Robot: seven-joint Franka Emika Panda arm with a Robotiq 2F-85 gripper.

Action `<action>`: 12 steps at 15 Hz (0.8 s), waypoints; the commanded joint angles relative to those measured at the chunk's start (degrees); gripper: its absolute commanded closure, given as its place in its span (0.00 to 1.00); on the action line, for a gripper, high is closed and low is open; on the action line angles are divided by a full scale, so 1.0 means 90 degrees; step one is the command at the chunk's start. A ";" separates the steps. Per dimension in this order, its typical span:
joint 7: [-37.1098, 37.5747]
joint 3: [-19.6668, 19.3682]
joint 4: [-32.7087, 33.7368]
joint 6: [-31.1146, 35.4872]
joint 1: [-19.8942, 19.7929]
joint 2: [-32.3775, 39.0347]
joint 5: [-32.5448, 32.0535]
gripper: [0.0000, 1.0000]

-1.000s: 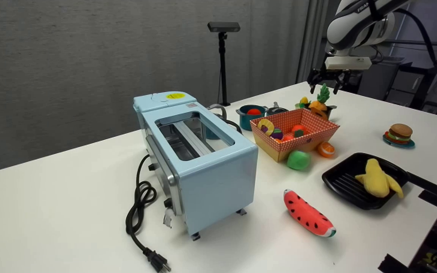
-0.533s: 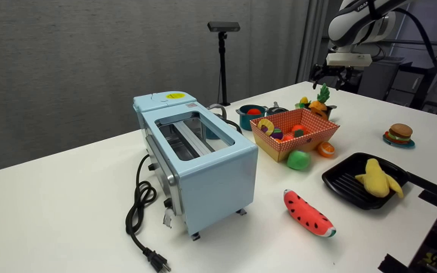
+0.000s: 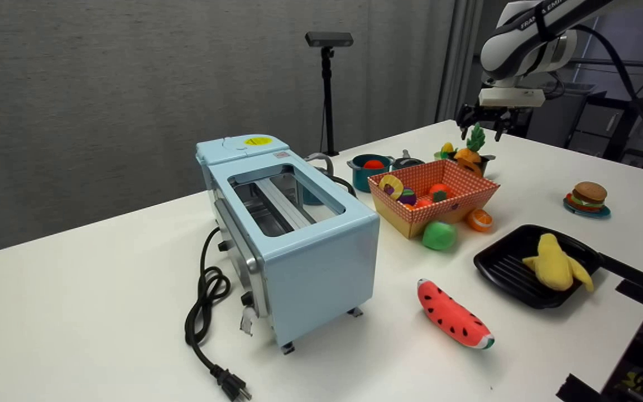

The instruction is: Pick up the pineapple from the pot and put it in the basket, then pick it up again and put it back in the pot

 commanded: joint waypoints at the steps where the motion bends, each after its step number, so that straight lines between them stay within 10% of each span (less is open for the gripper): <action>1: 0.0032 -0.0026 0.0326 -0.0078 -0.0007 0.0305 0.0149 0.00; 12: -0.0048 -0.0010 0.0772 -0.0187 -0.0014 0.0562 0.0118 0.00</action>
